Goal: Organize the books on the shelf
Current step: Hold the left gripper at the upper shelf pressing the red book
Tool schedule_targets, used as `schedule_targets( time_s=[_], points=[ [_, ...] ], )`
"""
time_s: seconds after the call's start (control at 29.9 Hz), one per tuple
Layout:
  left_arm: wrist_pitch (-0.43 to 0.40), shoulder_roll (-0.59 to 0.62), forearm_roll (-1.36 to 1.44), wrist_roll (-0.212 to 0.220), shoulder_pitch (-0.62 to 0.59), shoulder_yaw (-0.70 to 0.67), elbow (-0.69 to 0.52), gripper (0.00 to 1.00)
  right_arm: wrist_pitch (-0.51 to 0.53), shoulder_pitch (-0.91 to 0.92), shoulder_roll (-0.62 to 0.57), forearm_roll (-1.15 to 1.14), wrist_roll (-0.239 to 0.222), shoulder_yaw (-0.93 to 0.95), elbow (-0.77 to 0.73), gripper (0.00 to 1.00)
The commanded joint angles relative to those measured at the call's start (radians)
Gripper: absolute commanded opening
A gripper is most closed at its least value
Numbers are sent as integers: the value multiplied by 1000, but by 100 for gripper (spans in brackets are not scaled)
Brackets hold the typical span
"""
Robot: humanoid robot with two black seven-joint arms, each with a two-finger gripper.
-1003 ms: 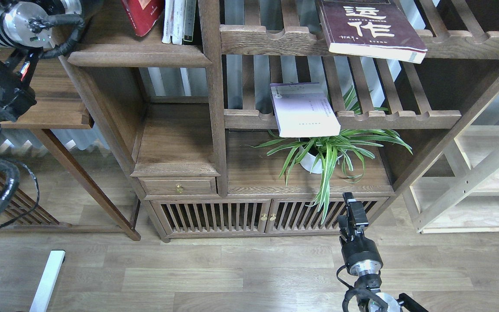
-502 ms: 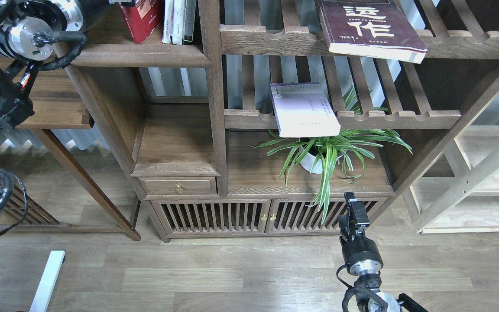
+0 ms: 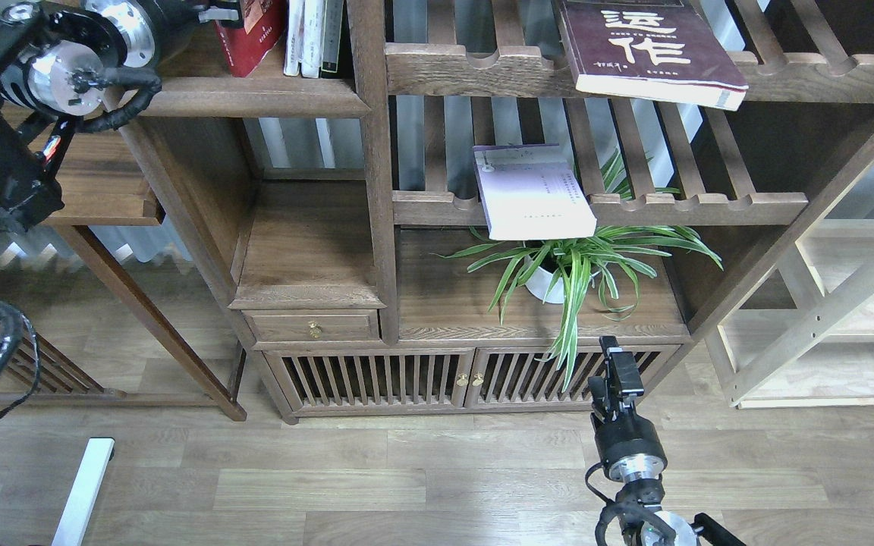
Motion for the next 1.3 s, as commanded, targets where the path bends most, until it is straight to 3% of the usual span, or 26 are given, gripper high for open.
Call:
schedule_targets(
  time_s=[0.0, 0.2, 0.74, 1.04, 1.27],
  points=[
    [13, -7, 0, 2, -10, 0, 0, 52, 0, 0, 0, 0, 0, 0, 0, 100],
    [14, -40, 0, -1, -38, -2, 0, 59, 0, -2, 2, 0, 0, 0, 0, 100],
    [8, -73, -2, -9, -111, -12, 8, 64, 0, -14, 2, 0, -1, -3, 1, 100],
    [7, -83, -55, -64, -112, -23, 8, 64, 0, -15, 2, 0, 0, -2, 15, 100],
    [4, -77, -164, -172, -105, -25, 9, 64, 0, -22, -1, 0, 0, 0, 20, 100]
  ],
)
